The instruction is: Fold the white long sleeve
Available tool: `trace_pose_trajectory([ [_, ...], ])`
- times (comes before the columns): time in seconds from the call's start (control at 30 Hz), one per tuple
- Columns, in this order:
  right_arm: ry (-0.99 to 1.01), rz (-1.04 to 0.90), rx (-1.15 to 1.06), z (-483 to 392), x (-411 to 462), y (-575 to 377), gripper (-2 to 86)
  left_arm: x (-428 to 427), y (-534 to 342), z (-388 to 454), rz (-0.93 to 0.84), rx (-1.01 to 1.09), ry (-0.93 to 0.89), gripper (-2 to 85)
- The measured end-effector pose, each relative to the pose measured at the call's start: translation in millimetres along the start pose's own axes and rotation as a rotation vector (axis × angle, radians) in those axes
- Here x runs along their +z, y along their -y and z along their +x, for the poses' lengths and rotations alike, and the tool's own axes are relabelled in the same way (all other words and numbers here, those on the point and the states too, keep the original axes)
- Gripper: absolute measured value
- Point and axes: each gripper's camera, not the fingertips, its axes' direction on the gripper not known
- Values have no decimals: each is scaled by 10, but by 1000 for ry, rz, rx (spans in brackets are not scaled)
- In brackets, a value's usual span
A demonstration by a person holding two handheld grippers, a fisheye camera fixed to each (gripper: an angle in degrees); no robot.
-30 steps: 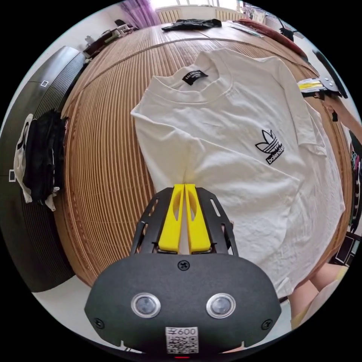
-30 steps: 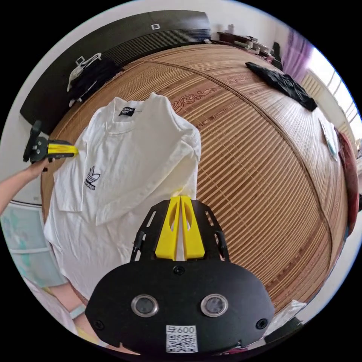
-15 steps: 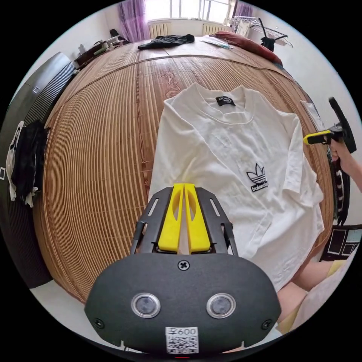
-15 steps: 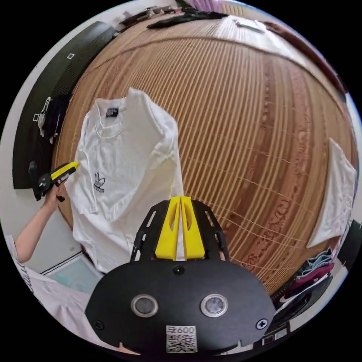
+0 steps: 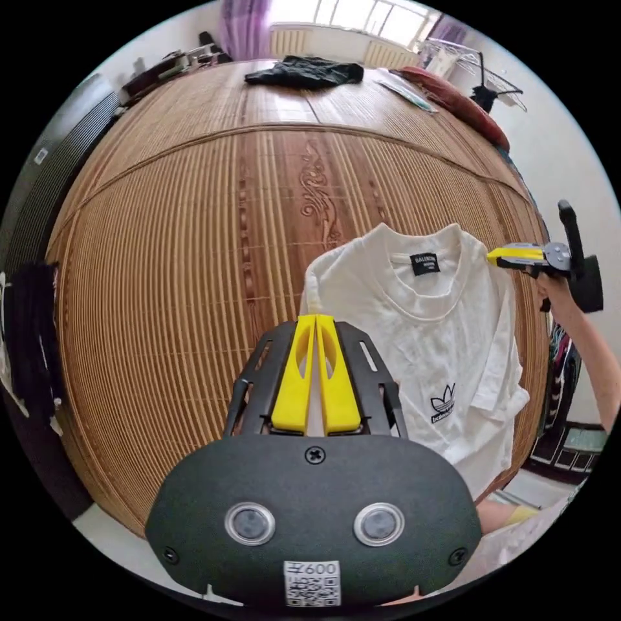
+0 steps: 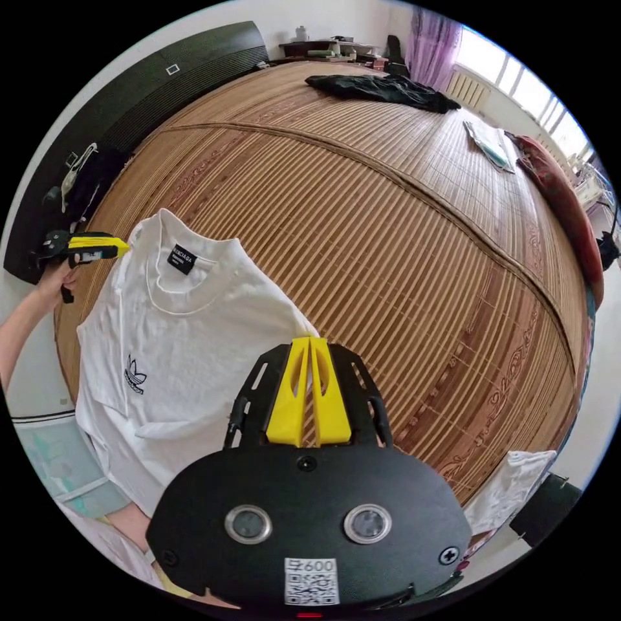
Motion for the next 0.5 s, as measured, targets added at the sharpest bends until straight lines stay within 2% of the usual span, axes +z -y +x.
trace_pose_trajectory([
  [0.03,-40,75,152,179,-114,-14,-8,-37,2,-90,5,-75,26,5],
  [0.1,-34,252,296,362,-391,-177,-7,-201,-59,-186,47,-151,95,6],
  [0.13,13,359,276,382,-565,-312,-6,-345,-153,-121,114,-99,92,8],
  [0.17,40,386,249,371,-631,-372,-5,-467,-279,19,168,31,42,11],
  [0.2,103,381,188,321,-709,-477,-2,-554,-448,202,178,188,6,15],
  [0.27,177,300,91,179,-715,-616,6,-581,-713,433,114,312,30,26],
  [0.33,176,208,59,33,-604,-759,81,-587,-946,556,109,342,41,48],
  [0.4,157,174,47,9,-502,-762,115,-517,-1022,640,73,353,82,88],
  [0.5,31,165,78,64,-374,-651,113,-424,-915,688,20,373,74,110],
])
